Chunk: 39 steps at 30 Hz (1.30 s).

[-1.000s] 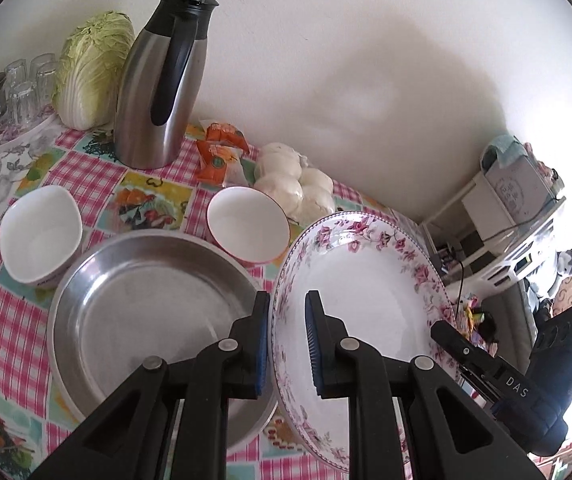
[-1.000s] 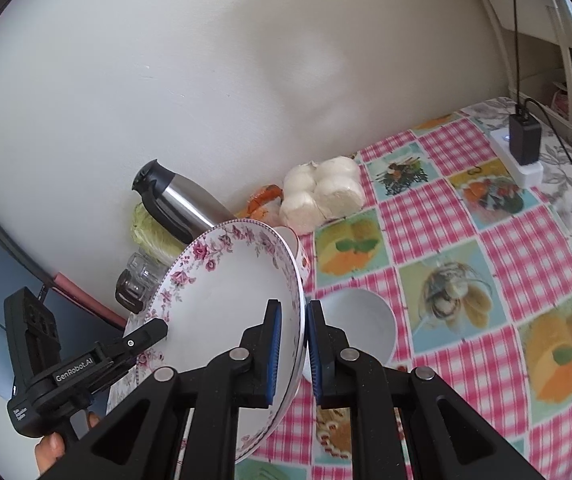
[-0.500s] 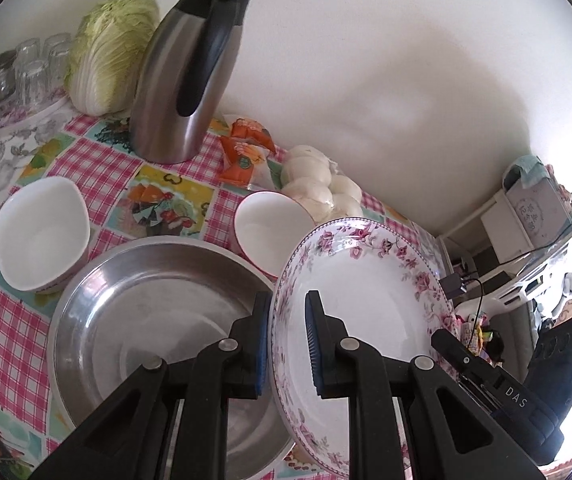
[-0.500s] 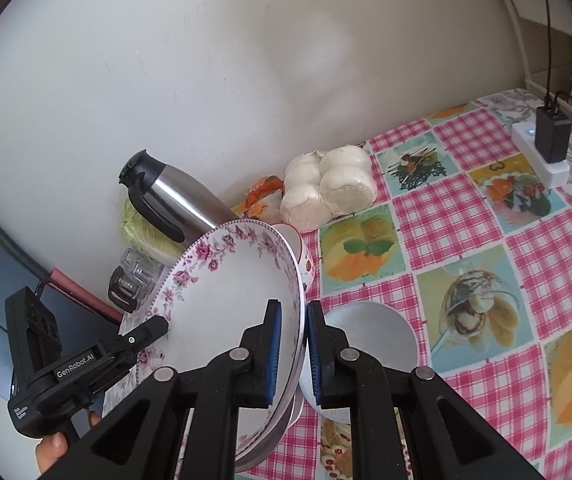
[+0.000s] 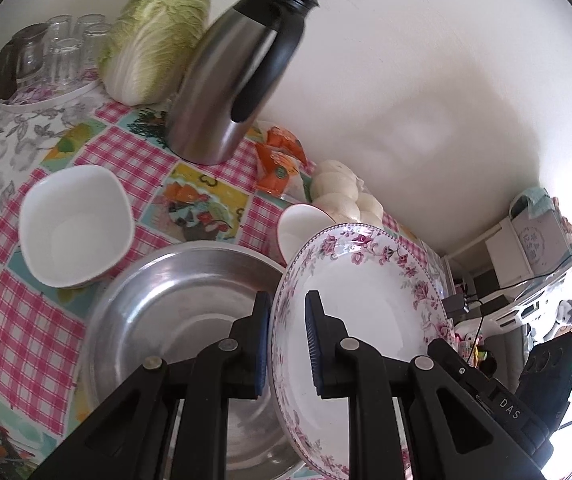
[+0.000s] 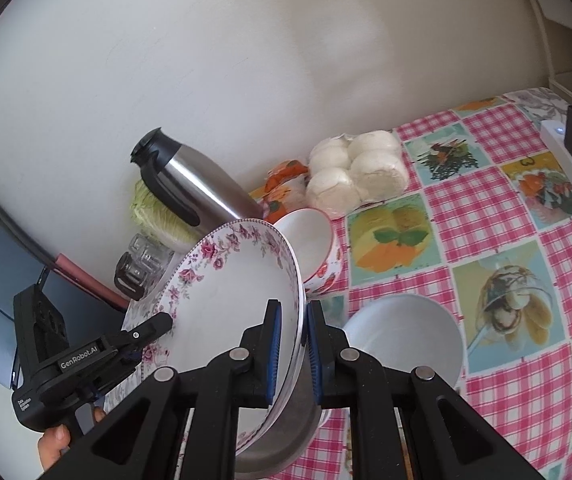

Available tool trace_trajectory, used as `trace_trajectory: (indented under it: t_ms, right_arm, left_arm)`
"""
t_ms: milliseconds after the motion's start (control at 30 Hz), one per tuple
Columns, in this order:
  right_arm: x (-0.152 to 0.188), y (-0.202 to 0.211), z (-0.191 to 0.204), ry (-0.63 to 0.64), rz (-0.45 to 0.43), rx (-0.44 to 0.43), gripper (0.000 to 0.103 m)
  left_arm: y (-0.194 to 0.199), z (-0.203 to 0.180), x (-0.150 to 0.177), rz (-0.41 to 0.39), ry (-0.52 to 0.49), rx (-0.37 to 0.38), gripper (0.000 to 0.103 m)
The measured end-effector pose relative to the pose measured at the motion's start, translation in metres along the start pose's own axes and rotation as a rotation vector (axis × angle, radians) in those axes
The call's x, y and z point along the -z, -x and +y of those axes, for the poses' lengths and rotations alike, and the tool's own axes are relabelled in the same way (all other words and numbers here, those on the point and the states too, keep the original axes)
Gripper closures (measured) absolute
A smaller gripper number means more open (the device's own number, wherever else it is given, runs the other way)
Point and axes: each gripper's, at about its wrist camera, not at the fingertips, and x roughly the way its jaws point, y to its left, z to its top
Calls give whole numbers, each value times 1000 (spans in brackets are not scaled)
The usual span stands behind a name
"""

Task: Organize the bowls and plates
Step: 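Lower the pink-floral plate into the steel basin with the right gripper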

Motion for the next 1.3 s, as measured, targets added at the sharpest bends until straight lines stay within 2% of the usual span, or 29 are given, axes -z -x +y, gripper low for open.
trace_trajectory:
  t_ms: [533, 733, 933, 1300]
  right_arm:
    - [16, -29, 41, 50, 61, -13, 89]
    - [22, -43, 38, 36, 104, 11, 89]
    - [36, -66, 23, 5, 189, 39, 89]
    - [51, -91, 15, -5, 255, 70, 89]
  left_arm:
    - [22, 48, -12, -13, 106, -8, 85]
    - [8, 55, -5, 39, 115, -75, 85]
    - [-9, 69, 4, 95, 138, -125, 85]
    - [-25, 78, 15, 108, 127, -229, 85]
